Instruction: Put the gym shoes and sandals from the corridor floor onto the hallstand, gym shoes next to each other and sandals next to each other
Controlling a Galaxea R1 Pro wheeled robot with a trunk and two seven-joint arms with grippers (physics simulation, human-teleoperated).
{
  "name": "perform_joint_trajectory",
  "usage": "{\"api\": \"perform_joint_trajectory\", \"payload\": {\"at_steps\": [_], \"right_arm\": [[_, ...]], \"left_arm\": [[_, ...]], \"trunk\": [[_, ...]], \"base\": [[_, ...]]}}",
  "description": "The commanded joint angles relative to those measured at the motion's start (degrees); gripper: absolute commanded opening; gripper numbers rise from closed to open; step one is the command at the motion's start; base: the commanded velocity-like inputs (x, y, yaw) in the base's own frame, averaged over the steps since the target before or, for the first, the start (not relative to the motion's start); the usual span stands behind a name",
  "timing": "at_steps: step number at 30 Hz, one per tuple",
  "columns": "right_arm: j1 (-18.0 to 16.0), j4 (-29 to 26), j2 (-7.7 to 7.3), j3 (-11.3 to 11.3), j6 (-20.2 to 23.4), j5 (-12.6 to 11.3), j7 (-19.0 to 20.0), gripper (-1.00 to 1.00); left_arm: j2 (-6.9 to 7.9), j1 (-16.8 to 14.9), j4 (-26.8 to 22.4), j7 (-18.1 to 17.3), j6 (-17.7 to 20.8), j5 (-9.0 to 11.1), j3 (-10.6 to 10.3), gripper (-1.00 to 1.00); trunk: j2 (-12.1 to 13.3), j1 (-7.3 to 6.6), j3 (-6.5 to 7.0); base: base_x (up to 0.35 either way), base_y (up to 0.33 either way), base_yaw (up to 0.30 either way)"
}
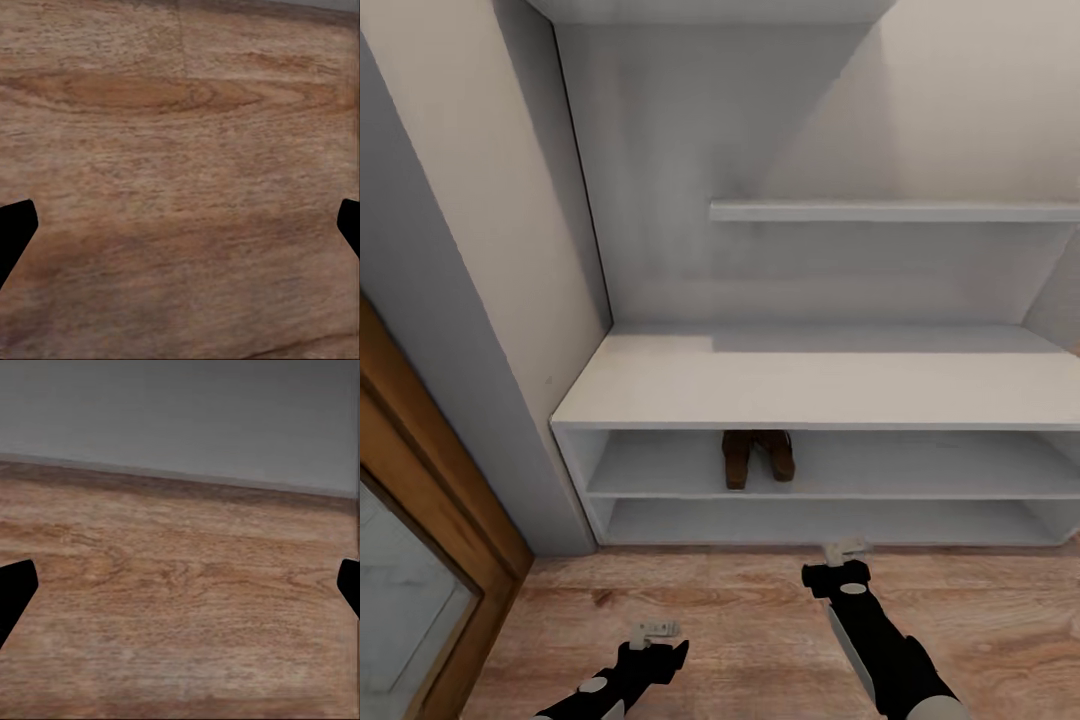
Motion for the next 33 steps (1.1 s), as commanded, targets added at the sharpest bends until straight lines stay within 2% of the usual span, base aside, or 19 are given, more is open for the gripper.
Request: {"api": "perform_joint_trajectory", "payload": {"at_steps": [1, 8, 12, 13, 14, 20, 28, 32, 33], "right_arm": [[0.02, 0.60, -0.04, -0.01, -0.09, 0.02, 0.00, 1.00], [0.17, 7.55, -0.25, -0.04, -2.36, 0.16, 0.00, 1.00], [0.29, 14.45, -0.48, -0.04, -8.77, 0.22, 0.00, 1.00], [0.29, 14.45, -0.48, -0.04, -8.77, 0.22, 0.00, 1.00], [0.32, 18.74, -0.73, -0.04, -12.68, 0.24, 0.00, 1.00], [0.36, 29.61, -1.77, 0.01, -22.27, 0.24, 0.00, 1.00], [0.49, 34.37, -2.28, 0.01, -26.57, 0.13, -0.35, 1.00], [0.58, 36.67, -2.46, -0.02, -27.17, 0.07, -0.40, 1.00], [1.36, 40.11, -2.72, -0.04, -27.81, -0.02, -0.43, 1.00]], "left_arm": [[-0.02, 0.00, 0.00, 0.00, 0.00, 0.00, 0.00, 1.00], [-0.05, 0.00, 0.00, 0.00, 0.00, 0.00, 0.05, 1.00], [-0.05, 0.00, 0.01, 0.00, 0.00, 0.00, 0.07, 1.00], [-0.05, 0.00, 0.01, 0.00, 0.00, 0.00, 0.07, 1.00], [-0.04, 0.00, 0.01, 0.00, 0.00, 0.00, 0.07, 1.00], [-0.05, 0.00, 0.05, 0.00, 0.00, 0.00, 0.07, 1.00], [-0.03, 0.00, 0.04, 0.00, 0.04, 0.00, 0.07, 1.00], [-0.04, 0.00, 0.06, 0.00, 0.07, 0.00, 0.07, 1.00], [-0.03, 0.00, 0.08, 0.00, 0.08, 0.00, 0.07, 1.00]], "trunk": [[0.00, 0.00, 0.00], [0.00, 0.00, 0.00], [0.00, 0.00, 0.00], [0.00, 0.00, 0.00], [0.00, 0.00, 0.00], [0.00, 0.00, 0.00], [0.00, 0.00, 0.00], [0.00, 0.00, 0.00], [0.00, 0.00, 0.00]], "base": [[-0.282, -0.078, 0.000], [-0.135, -0.036, 0.000], [-0.045, -0.012, 0.000], [-0.031, -0.008, 0.000], [-0.020, -0.005, 0.000], [-0.010, -0.003, 0.000], [-0.003, -0.001, 0.000], [0.000, 0.000, 0.000], [0.000, 0.000, -0.012]]}}
